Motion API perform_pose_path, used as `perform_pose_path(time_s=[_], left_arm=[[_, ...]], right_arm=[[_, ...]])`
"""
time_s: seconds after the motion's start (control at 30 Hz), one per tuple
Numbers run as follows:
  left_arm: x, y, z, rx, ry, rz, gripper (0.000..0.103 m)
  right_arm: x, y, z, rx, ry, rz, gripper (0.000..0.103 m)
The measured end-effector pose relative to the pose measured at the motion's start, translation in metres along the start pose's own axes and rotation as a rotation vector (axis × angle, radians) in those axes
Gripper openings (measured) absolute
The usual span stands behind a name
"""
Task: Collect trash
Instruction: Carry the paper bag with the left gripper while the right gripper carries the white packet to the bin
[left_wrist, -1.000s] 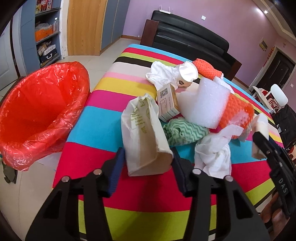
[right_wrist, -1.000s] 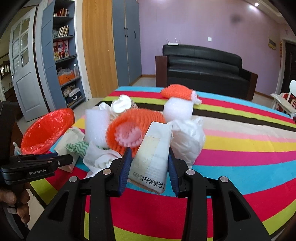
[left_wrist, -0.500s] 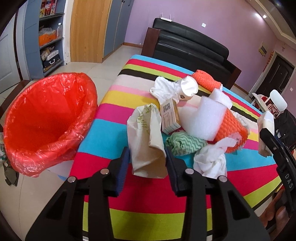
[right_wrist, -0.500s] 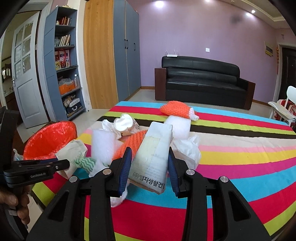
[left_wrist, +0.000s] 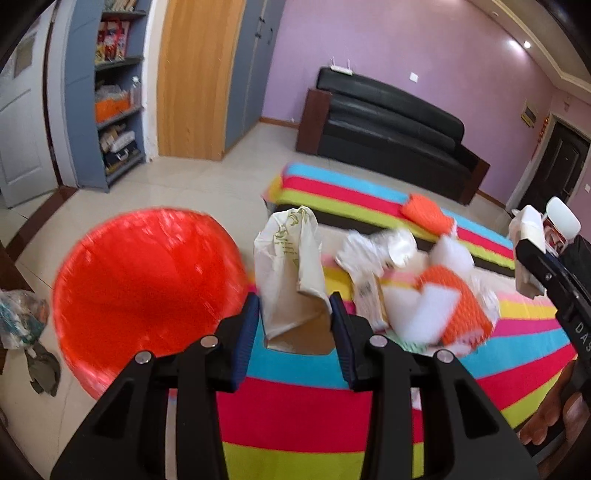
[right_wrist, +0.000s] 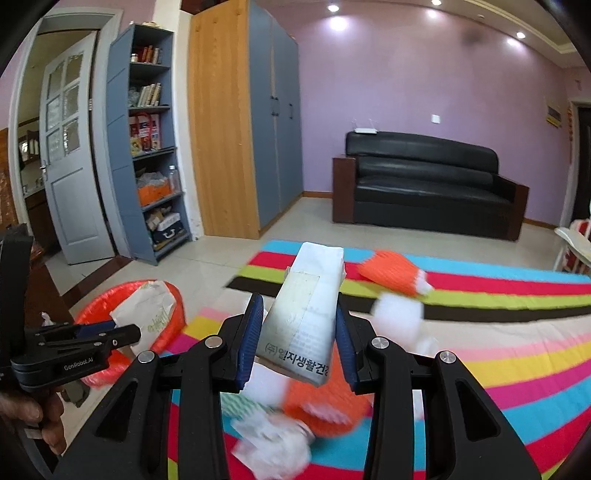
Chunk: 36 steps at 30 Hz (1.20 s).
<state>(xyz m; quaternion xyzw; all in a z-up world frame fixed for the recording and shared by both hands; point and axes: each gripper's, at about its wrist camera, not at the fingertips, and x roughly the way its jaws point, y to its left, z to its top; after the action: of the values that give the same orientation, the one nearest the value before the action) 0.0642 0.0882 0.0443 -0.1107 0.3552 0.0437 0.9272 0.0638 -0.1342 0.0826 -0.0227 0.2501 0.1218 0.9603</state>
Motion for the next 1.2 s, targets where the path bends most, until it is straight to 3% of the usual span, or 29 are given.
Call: perform_pose_path(time_s=[0.37,0.6,0.97,1.07,1.1,1.2], left_arm=[[-0.032,0.072,0.033,-0.059,-0.128,0.113,0.039],[-0.038,0.106,0.031,-0.073,-0.148,0.175,0.039],[-0.047,0.143,0.03,-0.178,-0.14,0.184,0.04],[-0.046,0.147,0.029,-0.192,-0.135,0.188,0.042],[-0.046,0.15,0.029,-0.202,-0.135,0.191,0.048],[-0.046,0.158,0.029,-0.228,-0.13,0.186,0.052]], right_arm=[[0.049,0.083,0.027,-0.074,-0.002,0.157,0.037],[0.089,0.136,0.02,-0.124,0.065,0.239,0.037],[0.113,0.194,0.007,-0.184,0.108,0.347,0.037],[0.12,0.208,0.002,-0.206,0.126,0.368,0.041],[0.121,0.21,0.002,-0.211,0.13,0.372,0.046],[0.121,0.217,-0.001,-0.224,0.125,0.381,0.057]])
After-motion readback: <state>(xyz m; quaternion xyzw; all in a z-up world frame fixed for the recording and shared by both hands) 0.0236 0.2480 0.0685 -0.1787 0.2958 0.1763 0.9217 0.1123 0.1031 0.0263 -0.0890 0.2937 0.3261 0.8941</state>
